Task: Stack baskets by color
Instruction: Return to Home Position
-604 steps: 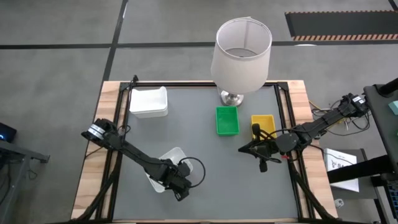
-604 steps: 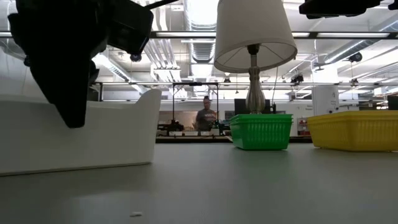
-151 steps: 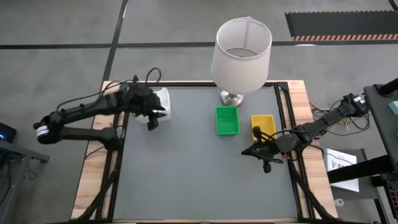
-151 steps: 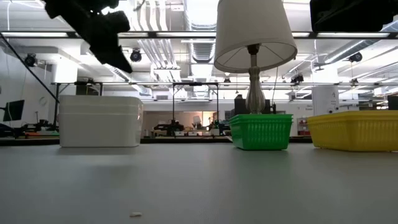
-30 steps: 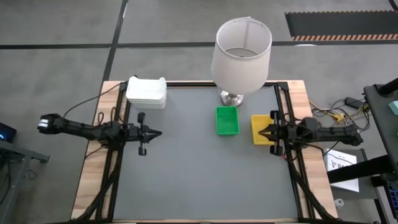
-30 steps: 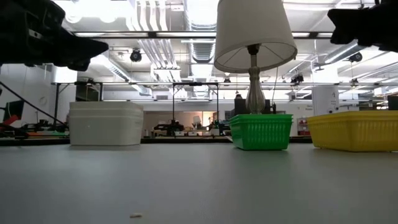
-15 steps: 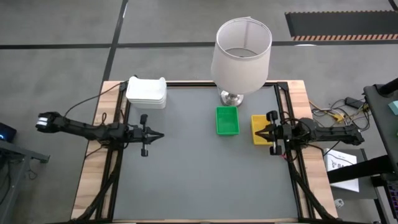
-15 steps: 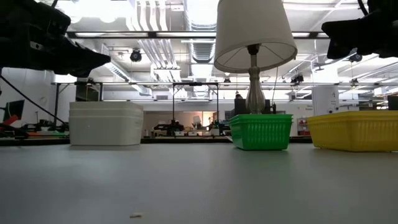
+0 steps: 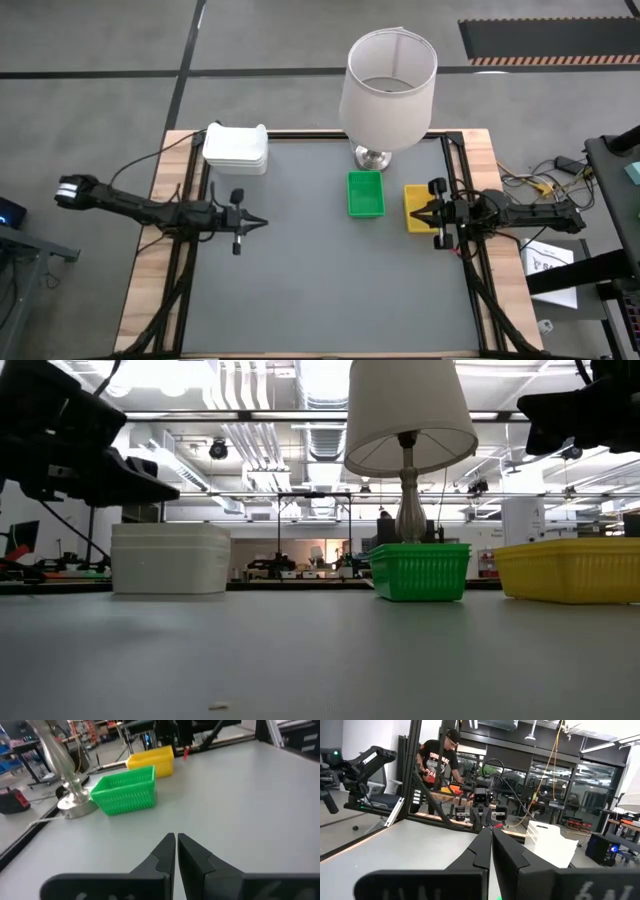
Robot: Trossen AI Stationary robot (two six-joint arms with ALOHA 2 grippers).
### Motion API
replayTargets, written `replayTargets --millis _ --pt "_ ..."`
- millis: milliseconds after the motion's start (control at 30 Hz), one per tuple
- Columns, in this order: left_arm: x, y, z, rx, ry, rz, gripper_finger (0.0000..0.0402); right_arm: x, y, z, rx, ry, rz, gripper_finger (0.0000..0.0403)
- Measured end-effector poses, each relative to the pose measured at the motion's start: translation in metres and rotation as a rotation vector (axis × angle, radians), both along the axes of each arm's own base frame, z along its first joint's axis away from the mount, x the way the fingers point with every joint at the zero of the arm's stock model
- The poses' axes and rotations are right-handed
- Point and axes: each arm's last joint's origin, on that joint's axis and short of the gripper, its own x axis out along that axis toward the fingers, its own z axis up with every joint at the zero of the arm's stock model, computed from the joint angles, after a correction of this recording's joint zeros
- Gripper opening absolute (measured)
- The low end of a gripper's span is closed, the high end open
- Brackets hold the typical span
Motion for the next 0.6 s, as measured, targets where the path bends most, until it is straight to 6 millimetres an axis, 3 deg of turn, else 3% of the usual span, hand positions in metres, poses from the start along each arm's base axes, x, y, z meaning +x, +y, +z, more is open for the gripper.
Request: replayTargets --millis 600 --pt "0.007 -0.001 -0.026 0.029 0.215 0.0 0.0004 0.0 0.0 0.0 0.0 0.0 0.0 0.0009"
